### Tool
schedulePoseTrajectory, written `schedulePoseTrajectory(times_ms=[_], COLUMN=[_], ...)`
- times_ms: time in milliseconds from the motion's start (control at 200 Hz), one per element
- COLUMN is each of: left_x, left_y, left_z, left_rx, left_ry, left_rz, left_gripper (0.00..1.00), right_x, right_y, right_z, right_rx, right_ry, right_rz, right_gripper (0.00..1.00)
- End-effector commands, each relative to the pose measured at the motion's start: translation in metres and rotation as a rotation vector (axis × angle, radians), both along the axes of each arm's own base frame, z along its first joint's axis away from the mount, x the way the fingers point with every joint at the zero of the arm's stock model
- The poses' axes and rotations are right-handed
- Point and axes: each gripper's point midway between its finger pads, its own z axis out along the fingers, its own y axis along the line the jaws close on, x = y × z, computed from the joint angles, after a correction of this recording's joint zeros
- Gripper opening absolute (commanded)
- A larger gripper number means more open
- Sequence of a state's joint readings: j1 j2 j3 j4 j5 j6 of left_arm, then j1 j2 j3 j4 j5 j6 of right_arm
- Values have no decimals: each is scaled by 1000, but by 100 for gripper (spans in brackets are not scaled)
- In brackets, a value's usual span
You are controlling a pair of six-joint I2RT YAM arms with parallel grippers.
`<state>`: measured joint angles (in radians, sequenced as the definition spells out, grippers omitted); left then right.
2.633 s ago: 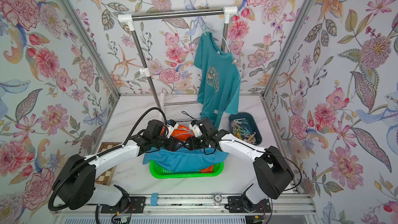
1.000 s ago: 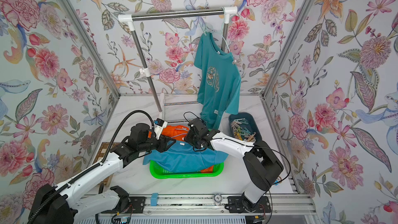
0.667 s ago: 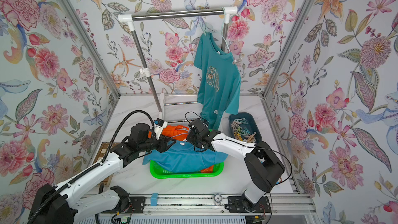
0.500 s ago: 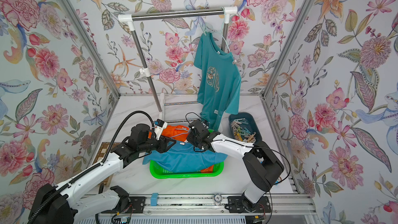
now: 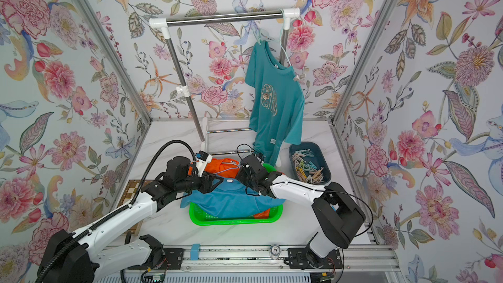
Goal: Use clothespins to secure the t-shirt on both sides of the hanger
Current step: Pick up the clothespin from the basket.
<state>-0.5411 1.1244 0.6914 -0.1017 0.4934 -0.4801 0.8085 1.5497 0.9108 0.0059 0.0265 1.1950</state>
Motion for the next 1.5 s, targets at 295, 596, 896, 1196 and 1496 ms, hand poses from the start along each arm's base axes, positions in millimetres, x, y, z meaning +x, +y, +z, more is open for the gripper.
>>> schedulePoseTrajectory(times_ms=[295, 596, 896, 1196, 1496], left_x=[12, 12, -19, -27, -26], left_y=[-13, -20, -44, -42, -42], left_z=[28, 36, 86, 105, 119], left_rx=[-112, -179, -472, -574, -646], left_ry=[-20, -43, -48, -47, -37], left_rz=[-8, -27, -222, -249, -263], left_gripper=[62, 100, 100, 79, 57], right_x=[4, -20, -54, -54, -69], right_y=[0, 26, 38, 25, 30], right_z=[66, 111, 144, 180, 202], right_rx=[186, 294, 358, 535, 596], right_ry=[-233, -226, -332, -477, -558], right_rz=[136, 376, 693, 777, 853], right_gripper=[0, 0, 0, 0, 0])
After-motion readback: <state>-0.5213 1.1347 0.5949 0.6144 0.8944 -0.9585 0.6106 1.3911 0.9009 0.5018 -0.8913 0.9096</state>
